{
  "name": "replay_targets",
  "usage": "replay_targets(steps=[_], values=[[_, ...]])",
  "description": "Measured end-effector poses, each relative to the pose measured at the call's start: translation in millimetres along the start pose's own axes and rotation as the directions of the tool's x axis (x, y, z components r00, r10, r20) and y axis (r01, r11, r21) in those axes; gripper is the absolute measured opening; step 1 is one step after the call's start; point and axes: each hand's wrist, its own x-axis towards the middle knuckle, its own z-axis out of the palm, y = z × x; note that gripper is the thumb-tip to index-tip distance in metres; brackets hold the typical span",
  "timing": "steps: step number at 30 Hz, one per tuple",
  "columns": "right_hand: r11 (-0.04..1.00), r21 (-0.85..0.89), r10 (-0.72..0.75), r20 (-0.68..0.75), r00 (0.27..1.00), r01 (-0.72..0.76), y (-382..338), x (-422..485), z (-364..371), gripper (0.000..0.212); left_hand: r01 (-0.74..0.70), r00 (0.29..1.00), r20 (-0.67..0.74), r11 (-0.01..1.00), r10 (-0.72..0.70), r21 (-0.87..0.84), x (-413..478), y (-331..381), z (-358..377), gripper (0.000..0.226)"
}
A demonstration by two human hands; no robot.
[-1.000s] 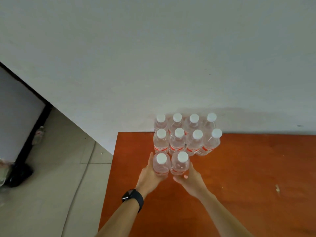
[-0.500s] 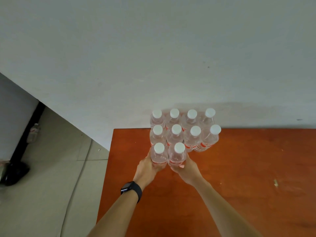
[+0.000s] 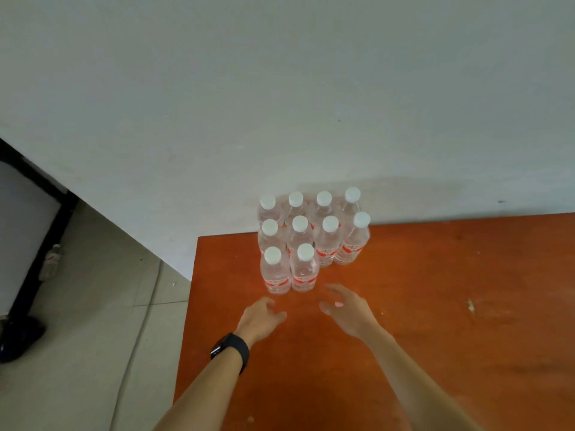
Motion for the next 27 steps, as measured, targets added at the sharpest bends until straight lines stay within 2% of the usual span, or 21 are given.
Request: replay_targets(steps=[3, 6, 9, 12, 15, 20, 27], values=[[0.999, 0.002, -0.034, -0.07, 0.997, 0.034, 25.3, -46.5, -15.6, 0.041, -0.08, 0.996, 0.052, 0.985, 0.073, 0.155, -18.0, 8.3, 24.5, 0.049], [0.995, -0.078, -0.07, -0.141, 0.988, 0.059, 67.8, -104.0, -35.4, 0.041, -0.231, 0.973, 0.084, 0.937, 0.216, 0.264, -41.6, 37.2, 64.5, 0.044], [0.987, -0.154, -0.086, -0.271, 0.959, 0.045, 121.1, -167.0, -58.7, 0.039, -0.409, 0.913, 0.164, 0.826, 0.375, 0.389, -69.6, 81.4, 118.2, 0.042], [0.985, -0.156, -0.005, -0.432, 0.902, -0.069, 177.4, -239.2, -81.9, 0.037, -0.558, 0.827, 0.265, 0.664, 0.496, 0.498, -105.7, 130.9, 187.4, 0.043], [0.98, -0.067, 0.11, -0.601, 0.791, -0.187, 233.9, -319.6, -99.8, 0.037, -0.697, 0.705, 0.385, 0.481, 0.595, 0.532, -155.5, 176.1, 266.8, 0.043], [0.946, 0.107, 0.279, -0.747, 0.603, -0.305, 326.3, -464.9, -112.7, 0.038, -0.871, 0.453, 0.595, 0.187, 0.664, 0.454, -266.1, 235.2, 409.2, 0.037], [0.848, 0.385, 0.488, -0.835, 0.255, -0.365, 438.3, -642.5, -109.4, 0.038, -0.973, 0.103, 0.733, -0.085, 0.672, 0.214, -411.2, 278.2, 587.5, 0.032]])
